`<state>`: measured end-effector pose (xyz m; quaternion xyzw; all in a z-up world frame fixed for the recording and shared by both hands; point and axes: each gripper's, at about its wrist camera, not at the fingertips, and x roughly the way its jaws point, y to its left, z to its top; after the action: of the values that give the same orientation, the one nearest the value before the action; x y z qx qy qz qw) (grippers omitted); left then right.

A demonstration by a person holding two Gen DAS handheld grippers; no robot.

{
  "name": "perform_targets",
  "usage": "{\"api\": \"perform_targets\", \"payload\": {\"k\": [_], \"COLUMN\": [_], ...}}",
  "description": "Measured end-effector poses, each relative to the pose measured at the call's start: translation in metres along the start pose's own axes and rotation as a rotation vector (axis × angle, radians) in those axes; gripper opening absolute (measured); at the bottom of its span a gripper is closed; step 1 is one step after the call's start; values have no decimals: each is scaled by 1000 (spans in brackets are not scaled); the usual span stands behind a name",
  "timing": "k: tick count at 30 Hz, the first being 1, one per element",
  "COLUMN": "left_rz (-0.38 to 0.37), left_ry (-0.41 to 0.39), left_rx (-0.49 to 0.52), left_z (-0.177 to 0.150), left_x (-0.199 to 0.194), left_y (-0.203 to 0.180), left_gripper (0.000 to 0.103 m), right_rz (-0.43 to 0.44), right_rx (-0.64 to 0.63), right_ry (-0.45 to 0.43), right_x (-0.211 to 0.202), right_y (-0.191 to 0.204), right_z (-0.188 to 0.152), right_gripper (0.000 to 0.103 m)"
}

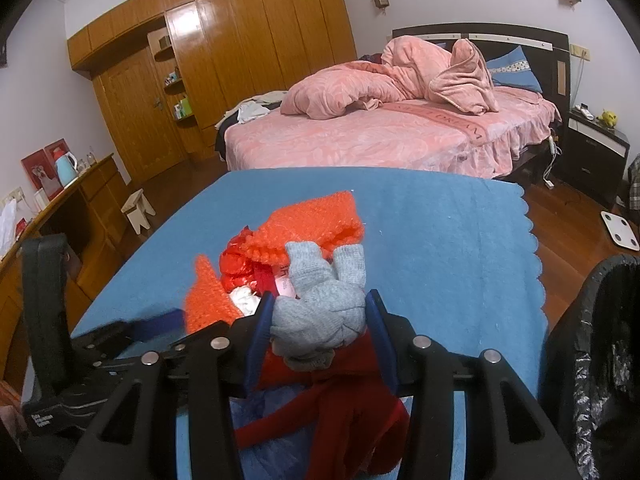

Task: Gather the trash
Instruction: 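Grasp the grey glove with the right tool while the left tool grasps the orange mesh bag, then carry the glove and orange mesh bag into the bin and open both tools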

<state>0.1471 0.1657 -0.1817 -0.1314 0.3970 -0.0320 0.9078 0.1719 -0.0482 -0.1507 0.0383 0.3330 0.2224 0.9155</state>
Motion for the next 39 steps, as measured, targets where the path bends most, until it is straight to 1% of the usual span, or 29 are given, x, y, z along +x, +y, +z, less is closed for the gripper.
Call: {"api": "perform_targets", "payload": {"k": [1,2,3,5,6,9,11,15,20,24,26,32,36,39], "left_rz": [-22,-43,-53,-58,-56,-57,-59,-41,-36,-61,-92,-116,-98,-117], "left_ry": [-1,-1,-5,-12,-14,-23,-42,-106,-175,-226,-234,-254,-276,-273], "left_rx": [-9,-13,-6,25,38,31,34,82,79,70,48,21,86,105], "left_z": [-2,-2,-3,-4,-5,-2,-2,6,12,19,24,36,43,42], "left_x": [1,2,2,1,1,-4,-14,-41,-71,-94,-101,-116,-126,-128], "left_y": [1,1,-1,-6,-8,-10,-10,-22,-26,-30,-30,-28,-43,-54], "left_gripper": [51,44,41,32,30,22,21,20,20,20,20,20,20,20], "right_rz": [1,1,2,2,2,1,0,8,27,48,48,28,8,-4], "right_rx": [0,0,0,-3,-3,-8,-12,-21,-22,-18,-20,-6,9,21], "right_ry": [1,1,0,-2,-4,-11,-19,-48,-91,-124,-136,-167,-199,-216], "right_x": [0,-1,-1,-2,-4,-7,-11,-23,-41,-56,-64,-86,-101,-111], "right_y": [1,1,1,1,1,1,2,4,4,3,2,-6,-15,-25], "right_z": [0,0,0,-1,-1,0,1,5,12,17,20,27,31,30], "right_gripper": [46,46,46,46,46,46,46,46,46,46,46,46,46,46]}}
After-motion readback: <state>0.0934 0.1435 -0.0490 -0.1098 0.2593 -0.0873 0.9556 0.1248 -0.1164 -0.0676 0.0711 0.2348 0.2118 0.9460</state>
